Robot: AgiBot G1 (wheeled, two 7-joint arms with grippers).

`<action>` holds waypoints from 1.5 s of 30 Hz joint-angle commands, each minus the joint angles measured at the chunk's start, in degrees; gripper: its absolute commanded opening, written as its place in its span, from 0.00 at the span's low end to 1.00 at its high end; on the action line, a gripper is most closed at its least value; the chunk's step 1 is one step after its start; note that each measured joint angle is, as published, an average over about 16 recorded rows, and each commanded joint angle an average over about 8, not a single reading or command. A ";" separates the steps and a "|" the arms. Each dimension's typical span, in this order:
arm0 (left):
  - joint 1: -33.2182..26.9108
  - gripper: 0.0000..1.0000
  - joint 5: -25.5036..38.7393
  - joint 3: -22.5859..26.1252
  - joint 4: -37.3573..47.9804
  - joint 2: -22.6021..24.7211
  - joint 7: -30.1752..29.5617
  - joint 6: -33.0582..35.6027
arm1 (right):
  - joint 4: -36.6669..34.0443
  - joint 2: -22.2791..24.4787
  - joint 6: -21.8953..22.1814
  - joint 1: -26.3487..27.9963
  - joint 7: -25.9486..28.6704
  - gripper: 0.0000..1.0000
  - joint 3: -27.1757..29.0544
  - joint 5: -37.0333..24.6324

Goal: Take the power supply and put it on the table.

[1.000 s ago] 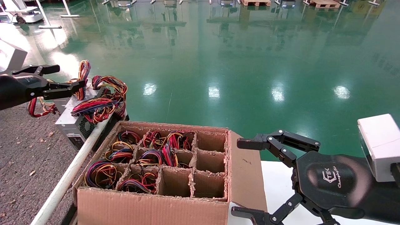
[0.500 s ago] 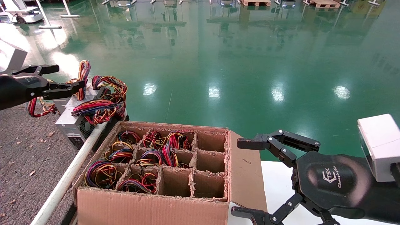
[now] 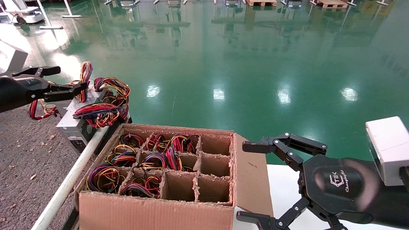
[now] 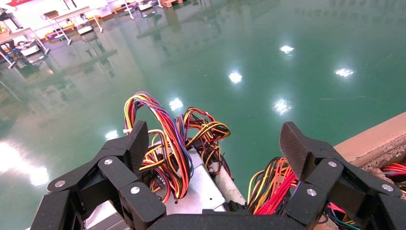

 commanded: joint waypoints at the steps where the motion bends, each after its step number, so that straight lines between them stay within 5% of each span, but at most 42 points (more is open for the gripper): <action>1: 0.00 1.00 0.00 0.00 0.00 0.00 0.00 0.00 | 0.00 0.00 0.00 0.00 0.00 1.00 0.00 0.00; 45: -8.65 1.00 1.35 0.94 -1.93 2.61 -3.52 -3.34 | -0.04 0.02 0.00 0.03 -0.04 1.00 -0.07 0.04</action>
